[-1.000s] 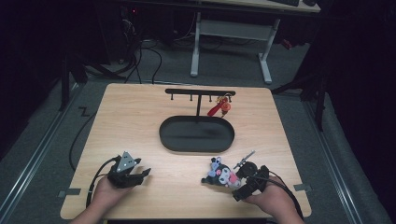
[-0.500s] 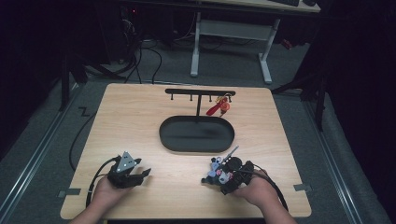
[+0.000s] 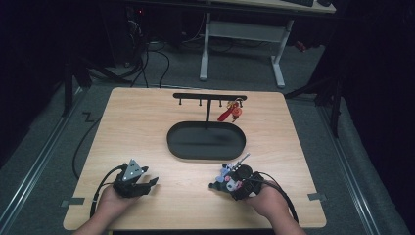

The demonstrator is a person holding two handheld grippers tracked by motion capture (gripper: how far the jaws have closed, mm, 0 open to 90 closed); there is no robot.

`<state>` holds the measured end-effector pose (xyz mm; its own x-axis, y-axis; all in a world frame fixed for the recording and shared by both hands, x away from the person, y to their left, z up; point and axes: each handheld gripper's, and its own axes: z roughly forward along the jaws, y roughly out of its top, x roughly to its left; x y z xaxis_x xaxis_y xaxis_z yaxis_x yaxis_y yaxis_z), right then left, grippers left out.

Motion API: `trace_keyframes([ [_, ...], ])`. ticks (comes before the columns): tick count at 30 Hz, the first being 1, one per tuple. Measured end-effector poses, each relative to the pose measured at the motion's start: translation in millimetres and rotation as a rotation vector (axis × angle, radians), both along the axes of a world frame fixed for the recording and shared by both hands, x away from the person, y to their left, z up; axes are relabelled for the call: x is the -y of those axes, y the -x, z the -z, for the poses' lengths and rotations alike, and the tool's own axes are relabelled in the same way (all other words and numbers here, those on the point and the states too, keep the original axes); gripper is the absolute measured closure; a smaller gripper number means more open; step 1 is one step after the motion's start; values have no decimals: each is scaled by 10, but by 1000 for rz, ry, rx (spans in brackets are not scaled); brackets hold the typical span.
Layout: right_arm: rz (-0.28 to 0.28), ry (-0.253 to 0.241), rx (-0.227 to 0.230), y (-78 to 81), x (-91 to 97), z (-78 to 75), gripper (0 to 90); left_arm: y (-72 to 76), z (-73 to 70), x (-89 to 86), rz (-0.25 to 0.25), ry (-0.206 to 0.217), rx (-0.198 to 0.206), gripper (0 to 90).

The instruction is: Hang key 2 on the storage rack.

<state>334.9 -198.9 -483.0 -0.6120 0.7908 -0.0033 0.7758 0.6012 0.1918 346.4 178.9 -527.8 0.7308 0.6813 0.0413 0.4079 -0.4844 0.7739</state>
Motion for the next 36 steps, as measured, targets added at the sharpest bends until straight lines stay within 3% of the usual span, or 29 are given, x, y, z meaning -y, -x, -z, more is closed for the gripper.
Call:
trace_keyframes([
  [6, -18, -7, 10, -25, 17, -118, 457, 0, 1, 1, 1, -1, -1, 428],
  [20, -1, -3, 15, -67, 7, -375, 481, -1, 0, -3, 4, 3, -3, 428],
  [22, 6, -11, 16, -81, 14, -405, 482, -2, -1, -1, 4, 5, -2, 428],
  [23, 35, -12, 1, -75, 8, -418, 482, -4, -3, -3, 5, 5, -2, 428],
  [28, 33, -20, -4, -114, 26, -463, 484, -8, -4, -5, 6, 8, -4, 428],
  [36, 52, -19, -2, -254, -7, -697, 484, -5, -9, -3, 10, 8, -5, 428],
])
